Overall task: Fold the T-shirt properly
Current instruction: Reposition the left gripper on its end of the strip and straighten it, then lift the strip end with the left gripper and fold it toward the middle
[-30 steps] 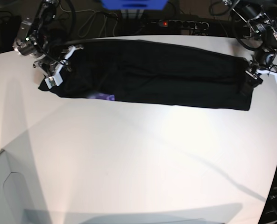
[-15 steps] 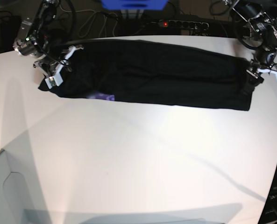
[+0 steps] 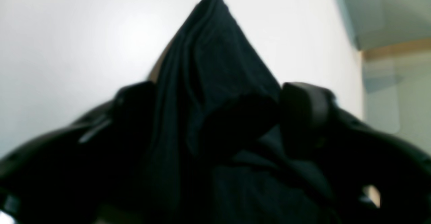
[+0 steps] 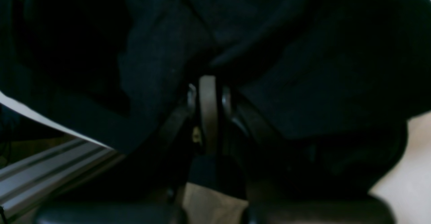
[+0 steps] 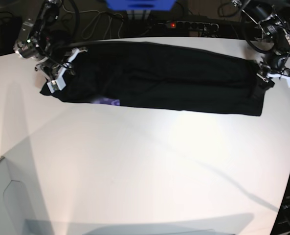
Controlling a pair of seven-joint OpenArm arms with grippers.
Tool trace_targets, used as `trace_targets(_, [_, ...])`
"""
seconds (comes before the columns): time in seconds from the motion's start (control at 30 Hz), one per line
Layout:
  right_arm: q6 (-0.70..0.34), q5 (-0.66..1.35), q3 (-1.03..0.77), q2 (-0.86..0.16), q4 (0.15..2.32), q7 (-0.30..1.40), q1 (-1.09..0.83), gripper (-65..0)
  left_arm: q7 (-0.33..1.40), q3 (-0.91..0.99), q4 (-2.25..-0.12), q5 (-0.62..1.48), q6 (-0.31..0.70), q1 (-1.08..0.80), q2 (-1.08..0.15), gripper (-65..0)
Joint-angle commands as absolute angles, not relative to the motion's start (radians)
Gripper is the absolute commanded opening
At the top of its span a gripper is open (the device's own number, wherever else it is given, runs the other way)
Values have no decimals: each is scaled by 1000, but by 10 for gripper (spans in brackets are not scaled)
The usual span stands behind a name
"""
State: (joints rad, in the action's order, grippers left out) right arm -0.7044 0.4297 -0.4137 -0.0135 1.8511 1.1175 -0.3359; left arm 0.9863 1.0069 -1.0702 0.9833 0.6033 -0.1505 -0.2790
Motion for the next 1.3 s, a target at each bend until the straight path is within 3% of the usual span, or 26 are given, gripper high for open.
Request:
trace_targets(0.0, [-698, 447, -415, -16, 1870, 1104, -334, -650, 1076, 993, -1059, 894, 562, -166, -272, -272])
trace_targets(0.17, [-698, 447, -415, -15, 1870, 1104, -334, -650, 1081, 992, -1059, 894, 562, -171, -271, -592])
trace_targets(0.23, [-698, 447, -415, -15, 1870, 1104, -331, -650, 1082, 992, -1061, 895, 564, -171, -269, -650])
trace_targets(0.37, [-698, 447, -415, -15, 1870, 1107, -321, -650, 1084, 992, -1170, 897, 564, -194, -255, -647])
trace_targets(0.53, [-698, 447, -415, -15, 1870, 1106, -320, -650, 1089, 992, -1509, 901, 564, -271, -177, -649])
trace_targets(0.77, [-698, 447, -415, -13, 1871, 1112, -308, -650, 1245, 992, -1877, 903, 564, -248, -79, -649])
trace_targets(0.93, [-698, 449, -415, -13, 1871, 1107, -305, -650, 1337, 944, -1933, 897, 564, -162, -25, -649])
trace_targets(1.27, [-698, 449, -415, -13, 1871, 1112, -280, -650, 1337, 565, -1801, 789, 562, -45, 93, -649])
